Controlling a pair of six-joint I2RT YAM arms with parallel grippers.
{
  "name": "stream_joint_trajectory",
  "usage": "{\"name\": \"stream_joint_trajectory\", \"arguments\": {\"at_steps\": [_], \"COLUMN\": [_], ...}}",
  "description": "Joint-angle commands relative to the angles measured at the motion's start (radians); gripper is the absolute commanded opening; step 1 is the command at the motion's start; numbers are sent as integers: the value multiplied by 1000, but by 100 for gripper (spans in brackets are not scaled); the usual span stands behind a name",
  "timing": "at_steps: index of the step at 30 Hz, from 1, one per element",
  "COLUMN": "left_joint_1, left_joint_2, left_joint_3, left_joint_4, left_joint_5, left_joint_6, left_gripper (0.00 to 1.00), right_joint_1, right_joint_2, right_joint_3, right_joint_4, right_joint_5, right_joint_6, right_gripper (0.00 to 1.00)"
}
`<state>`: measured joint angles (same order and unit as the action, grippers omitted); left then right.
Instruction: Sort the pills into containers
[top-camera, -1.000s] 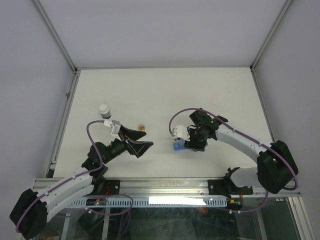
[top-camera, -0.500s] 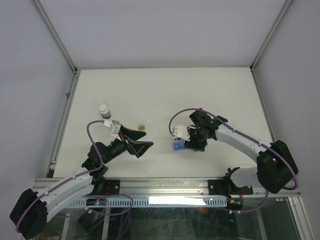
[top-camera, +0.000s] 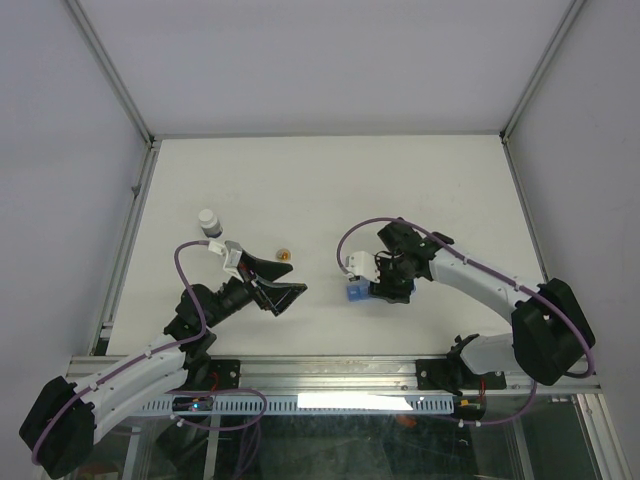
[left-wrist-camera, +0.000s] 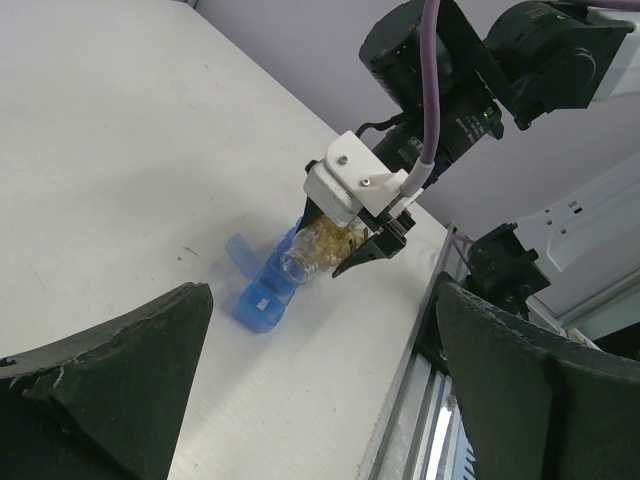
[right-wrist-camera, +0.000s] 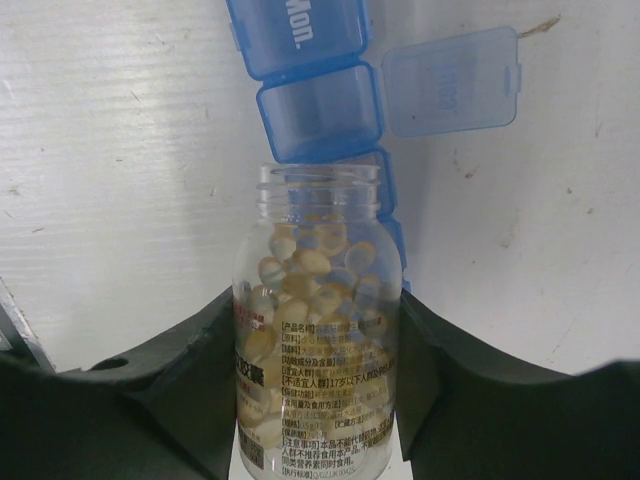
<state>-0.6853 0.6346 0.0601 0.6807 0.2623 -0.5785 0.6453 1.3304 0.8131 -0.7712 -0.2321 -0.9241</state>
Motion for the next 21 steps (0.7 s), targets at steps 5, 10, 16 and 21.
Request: {"name": "stream_joint_trajectory", "arguments": {"at_steps": [5,10,16,21], "left_joint_1": [7,7,7,6], "left_joint_2": [-14,-2,1,7], "left_joint_3": [-17,-16,-19,-22], "left_joint_4": [54,65,67,71], "left_joint_5": [-11,-9,-9,-12], "left_joint_6": [-3,-4,-4,-4], "left_gripper": [99,99,99,99], "right_joint_1": [7,8,17,25], "right_joint_2": [-34,-23,-29,-25], "right_joint_3": [22,34,8,34], "right_joint_4": [9,-10,50,29], "right_joint_5": [-19,-26,21,-5], "right_joint_6": [14,17,13,24], "right_gripper": [0,0,0,0]}}
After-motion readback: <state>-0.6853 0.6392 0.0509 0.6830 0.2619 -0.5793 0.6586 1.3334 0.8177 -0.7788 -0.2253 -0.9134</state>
